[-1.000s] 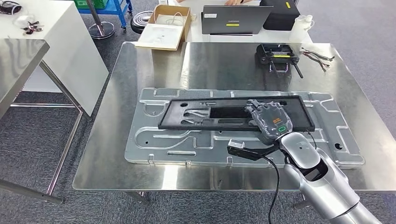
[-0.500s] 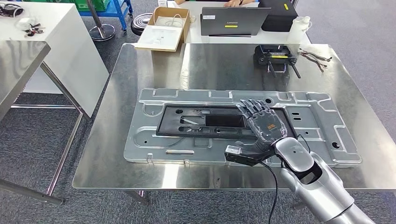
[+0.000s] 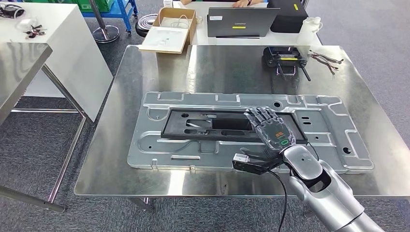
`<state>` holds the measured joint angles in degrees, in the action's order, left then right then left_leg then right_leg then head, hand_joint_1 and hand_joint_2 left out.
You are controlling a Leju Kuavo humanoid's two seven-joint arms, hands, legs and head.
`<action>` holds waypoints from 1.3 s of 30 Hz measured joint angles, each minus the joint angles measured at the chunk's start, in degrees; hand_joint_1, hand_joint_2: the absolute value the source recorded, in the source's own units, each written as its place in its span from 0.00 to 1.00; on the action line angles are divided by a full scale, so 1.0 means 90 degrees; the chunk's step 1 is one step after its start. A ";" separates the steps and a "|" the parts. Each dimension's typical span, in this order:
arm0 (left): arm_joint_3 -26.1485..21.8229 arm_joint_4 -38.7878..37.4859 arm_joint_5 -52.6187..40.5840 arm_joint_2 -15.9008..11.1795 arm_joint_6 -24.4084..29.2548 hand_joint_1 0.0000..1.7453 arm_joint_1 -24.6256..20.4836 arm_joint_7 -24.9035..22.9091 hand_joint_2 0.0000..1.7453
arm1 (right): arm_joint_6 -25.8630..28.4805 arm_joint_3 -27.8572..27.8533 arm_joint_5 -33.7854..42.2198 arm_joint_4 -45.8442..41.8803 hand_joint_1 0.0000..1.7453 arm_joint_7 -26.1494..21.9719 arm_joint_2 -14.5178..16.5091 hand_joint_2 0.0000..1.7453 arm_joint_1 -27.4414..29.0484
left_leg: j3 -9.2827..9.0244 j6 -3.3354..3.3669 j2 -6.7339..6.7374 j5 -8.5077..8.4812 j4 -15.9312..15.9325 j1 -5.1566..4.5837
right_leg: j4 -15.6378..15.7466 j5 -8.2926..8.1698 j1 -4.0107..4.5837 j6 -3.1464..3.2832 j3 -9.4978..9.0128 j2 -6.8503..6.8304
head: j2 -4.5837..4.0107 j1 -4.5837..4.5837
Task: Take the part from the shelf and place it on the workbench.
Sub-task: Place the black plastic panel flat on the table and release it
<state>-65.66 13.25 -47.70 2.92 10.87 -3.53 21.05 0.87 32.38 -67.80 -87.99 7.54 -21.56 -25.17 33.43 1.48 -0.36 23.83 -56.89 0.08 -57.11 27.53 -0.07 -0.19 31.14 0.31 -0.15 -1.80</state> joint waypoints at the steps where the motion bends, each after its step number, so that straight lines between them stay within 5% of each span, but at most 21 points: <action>1: -0.0004 0.0000 0.0004 0.0007 -0.0009 0.00 -0.0006 -0.0002 0.00 | 0.0053 -0.0001 0.0011 -0.0007 0.00 -0.0005 0.0009 0.00 -0.0024 | -0.0047 0.0044 0.0013 -0.0068 0.0107 0.0023 | -0.0064 0.0073 0.0000 -0.0031 0.0022 0.0002 | 0.0000 0.0000; 4: -0.0020 0.0000 -0.0002 0.0022 -0.0047 0.00 -0.0022 -0.0003 0.00 | 0.0212 -0.0005 0.0056 -0.0090 0.00 -0.0030 0.0043 0.00 -0.0156 | -0.0080 0.0075 0.0049 -0.0193 0.0277 0.0086 | -0.1023 0.0649 -0.0068 -0.0096 0.0441 -0.0001 | 0.0000 0.0002; 6: -0.0030 0.0000 -0.0028 0.0035 -0.0055 0.00 -0.0020 -0.0004 0.00 | 0.0307 -0.0006 0.0088 -0.0214 0.00 -0.0060 0.0100 0.00 -0.0232 | -0.0010 0.0037 0.0057 -0.0201 0.0220 0.0117 | -0.1582 0.0811 -0.0155 -0.0180 0.0693 -0.0004 | 0.0000 0.0001; 7: -0.0033 0.0000 -0.0044 0.0042 -0.0055 0.00 -0.0020 -0.0005 0.00 | 0.0358 -0.0006 0.0099 -0.0297 0.00 -0.0079 0.0143 0.00 -0.0282 | 0.0036 0.0002 0.0058 -0.0199 0.0168 0.0145 | -0.1536 0.0717 -0.0201 -0.0231 0.0667 -0.0007 | 0.0000 0.0001; 10: -0.0033 0.0008 -0.0101 0.0038 -0.0064 0.00 -0.0031 0.0005 0.00 | 0.0449 0.0000 0.0099 -0.0543 0.00 -0.0112 0.0290 0.00 -0.0509 | 0.0225 -0.0190 0.0047 -0.0156 -0.0090 0.0245 | -0.0507 0.0225 -0.0312 -0.0395 0.0165 0.0007 | 0.0000 0.0002; 12: -0.0033 0.0023 -0.0142 0.0028 -0.0067 0.00 -0.0033 0.0025 0.00 | 0.0468 0.0015 0.0080 -0.0670 0.00 -0.0126 0.0367 0.00 -0.0621 | 0.0331 -0.0322 0.0015 -0.0150 -0.0220 0.0247 | -0.0279 0.0159 -0.0302 -0.0327 0.0087 0.0060 | 0.0000 -0.0001; 15: -0.0033 0.0029 -0.0171 0.0033 -0.0061 0.00 -0.0001 0.0055 0.00 | 0.0471 0.0056 0.0038 -0.0748 0.00 -0.0152 0.0445 0.00 -0.0678 | 0.0400 -0.0442 -0.0016 -0.0200 -0.0236 0.0266 | -0.0381 0.0076 -0.0262 -0.0083 0.0231 0.0063 | 0.0000 -0.0004; 17: -0.0033 0.0029 -0.0182 0.0034 -0.0056 0.00 0.0013 0.0063 0.00 | 0.0466 0.0087 0.0024 -0.0757 0.00 -0.0160 0.0483 0.00 -0.0705 | 0.0552 -0.0461 -0.0001 0.0106 -0.0543 0.0280 | -0.0384 -0.0024 -0.0243 0.0040 0.0349 0.0041 | 0.0000 -0.0005; 20: -0.0033 0.0029 -0.0202 0.0034 -0.0055 0.00 0.0007 0.0061 0.00 | 0.0464 0.0106 0.0019 -0.0752 0.00 -0.0158 0.0506 0.00 -0.0721 | 0.0924 -0.0417 0.0017 0.0964 -0.1790 0.0244 | -0.0387 -0.0183 -0.0167 0.0136 0.0554 0.0025 | 0.0000 -0.0006; 22: -0.0033 0.0029 -0.0220 0.0033 -0.0056 0.00 0.0005 0.0050 0.00 | 0.0464 0.0119 0.0019 -0.0745 0.00 -0.0157 0.0508 0.00 -0.0721 | 0.0845 -0.0342 0.0016 0.1149 -0.2099 0.0193 | -0.0389 -0.0284 -0.0095 0.0163 0.0684 0.0020 | 0.0000 -0.0006; 25: -0.0033 0.0032 -0.0231 0.0024 -0.0057 0.00 -0.0017 0.0031 0.00 | 0.0464 0.0130 0.0019 -0.0744 0.00 -0.0155 0.0510 0.00 -0.0738 | -0.0054 -0.0118 0.0017 0.0874 -0.0943 0.0069 | -0.0386 -0.0425 -0.0013 0.0160 0.0813 0.0021 | 0.0000 -0.0006; 27: -0.0033 0.0037 -0.0233 0.0014 -0.0059 0.00 -0.0044 0.0027 0.00 | 0.0464 0.0132 0.0018 -0.0743 0.00 -0.0145 0.0511 0.00 -0.0760 | -0.0408 -0.0026 0.0027 0.0735 -0.0331 -0.0010 | -0.0365 -0.0520 -0.0001 0.0108 0.0848 0.0012 | 0.0000 -0.0004; 31: -0.0038 0.0040 -0.0228 0.0010 -0.0067 0.00 -0.0051 0.0024 0.00 | 0.0463 0.0141 0.0017 -0.0741 0.00 -0.0110 0.0506 0.00 -0.0751 | -0.0356 0.0040 0.0058 0.0450 -0.0135 -0.0032 | -0.0305 -0.0603 -0.0042 -0.0055 0.0881 -0.0002 | 0.0000 -0.0003; 33: -0.0040 0.0039 -0.0228 0.0017 -0.0072 0.00 -0.0057 0.0018 0.00 | 0.0462 0.0141 0.0018 -0.0738 0.00 -0.0096 0.0491 0.00 -0.0742 | -0.0248 0.0096 0.0087 0.0246 -0.0034 0.0001 | -0.0670 -0.0130 -0.0042 -0.0112 0.1011 -0.0001 | 0.0000 -0.0003; 35: -0.0043 0.0039 -0.0228 0.0022 -0.0072 0.00 -0.0055 0.0008 0.00 | 0.0462 0.0142 0.0020 -0.0735 0.00 -0.0083 0.0483 0.00 -0.0712 | -0.0059 0.0119 0.0098 0.0095 -0.0028 -0.0008 | -0.1408 0.0485 -0.0046 -0.0155 0.1184 -0.0001 | 0.0000 -0.0003; 36: -0.0046 0.0039 -0.0228 0.0025 -0.0071 0.00 -0.0053 0.0004 0.00 | 0.0459 0.0142 0.0021 -0.0734 0.00 -0.0076 0.0483 0.00 -0.0685 | 0.0042 0.0116 0.0102 0.0027 -0.0037 -0.0012 | -0.1730 0.0625 -0.0049 -0.0173 0.1216 -0.0001 | 0.0000 -0.0002; 38: -0.0058 0.0039 -0.0228 0.0028 -0.0067 0.00 -0.0052 -0.0003 0.00 | 0.0443 0.0143 0.0022 -0.0733 0.00 -0.0065 0.0482 0.00 -0.0637 | 0.0240 0.0103 0.0110 -0.0100 -0.0067 -0.0017 | -0.1878 0.0512 -0.0053 -0.0184 0.1032 -0.0002 | 0.0000 -0.0003; 39: -0.0068 0.0039 -0.0228 0.0030 -0.0064 0.00 -0.0053 -0.0007 0.00 | 0.0434 0.0143 0.0022 -0.0733 0.00 -0.0061 0.0482 0.00 -0.0628 | 0.0339 0.0090 0.0111 -0.0158 -0.0093 -0.0019 | -0.1625 0.0344 -0.0052 -0.0174 0.0767 -0.0002 | 0.0000 -0.0003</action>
<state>-66.28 13.60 -49.75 3.19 10.30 -4.01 20.99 4.78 33.66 -67.60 -94.59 6.98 -17.22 -30.82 36.49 2.28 0.64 22.41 -57.72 -0.10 -71.73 30.63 -0.54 -1.76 38.05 0.28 -0.15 -1.83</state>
